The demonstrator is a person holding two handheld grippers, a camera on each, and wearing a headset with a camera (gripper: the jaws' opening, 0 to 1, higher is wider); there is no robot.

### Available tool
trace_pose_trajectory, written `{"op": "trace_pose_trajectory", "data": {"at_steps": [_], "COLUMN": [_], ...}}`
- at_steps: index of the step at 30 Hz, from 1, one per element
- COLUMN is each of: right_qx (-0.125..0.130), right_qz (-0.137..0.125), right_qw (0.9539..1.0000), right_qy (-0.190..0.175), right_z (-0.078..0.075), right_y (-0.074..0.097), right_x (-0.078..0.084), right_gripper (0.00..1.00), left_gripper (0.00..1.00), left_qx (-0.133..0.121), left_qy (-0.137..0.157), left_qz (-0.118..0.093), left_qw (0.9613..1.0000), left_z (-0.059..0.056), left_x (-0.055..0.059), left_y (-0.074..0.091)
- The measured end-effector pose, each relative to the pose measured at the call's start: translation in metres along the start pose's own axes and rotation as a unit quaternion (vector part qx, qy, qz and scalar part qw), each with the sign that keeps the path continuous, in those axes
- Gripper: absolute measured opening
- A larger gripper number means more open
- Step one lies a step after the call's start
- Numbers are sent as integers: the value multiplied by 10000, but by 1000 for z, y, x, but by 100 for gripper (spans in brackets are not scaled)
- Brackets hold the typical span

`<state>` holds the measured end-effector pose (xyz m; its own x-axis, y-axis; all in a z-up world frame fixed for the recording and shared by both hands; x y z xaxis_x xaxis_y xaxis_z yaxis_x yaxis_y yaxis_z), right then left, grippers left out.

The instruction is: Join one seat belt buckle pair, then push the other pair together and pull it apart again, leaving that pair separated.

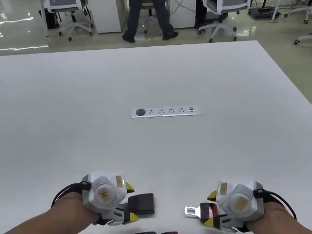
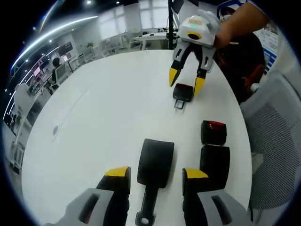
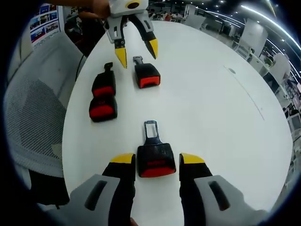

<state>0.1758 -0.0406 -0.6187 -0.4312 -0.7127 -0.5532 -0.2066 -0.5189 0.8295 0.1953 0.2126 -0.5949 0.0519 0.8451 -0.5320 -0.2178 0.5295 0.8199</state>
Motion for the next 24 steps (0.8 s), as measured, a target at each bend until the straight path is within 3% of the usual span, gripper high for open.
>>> {"op": "trace_pose_trajectory", "data": {"at_steps": [3,7,16,24], "right_qx": [-55,-160,-351,-380], "right_qz": [81,233,256,179], "right_qw": [9999,9991,9982,9987], "right_qy": [102,326,407,285], "right_z": [-4,-5,-7,-10], "right_y": [-3,-4,-8,-11], "right_x": [3,7,8,8], "right_gripper": [36,35,34,33], "left_gripper": [45,44,38,33], "left_qx": [87,261,513,514], "left_qy": [-26,-176,-391,-680], "left_qz": [28,101,118,209], "left_qw": [10000,9995,9978,9961], "left_z": [5,3,-1,0], "left_x": [8,11,7,6], "left_y": [-4,-11,-25,-29]}}
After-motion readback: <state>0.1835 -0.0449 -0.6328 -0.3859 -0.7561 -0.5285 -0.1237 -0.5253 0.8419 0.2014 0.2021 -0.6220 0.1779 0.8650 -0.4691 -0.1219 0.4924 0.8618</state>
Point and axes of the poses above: the centre of the closed fingertips' face, and the gripper's own axes: y roughly backward along the fingers, z roughly to its left, x roughly out of its underside, the point moved 7 cm from there along y, roughly backward along the fingers, and after that the axes turned 15 degrees about -y, right-handed, at the moved point
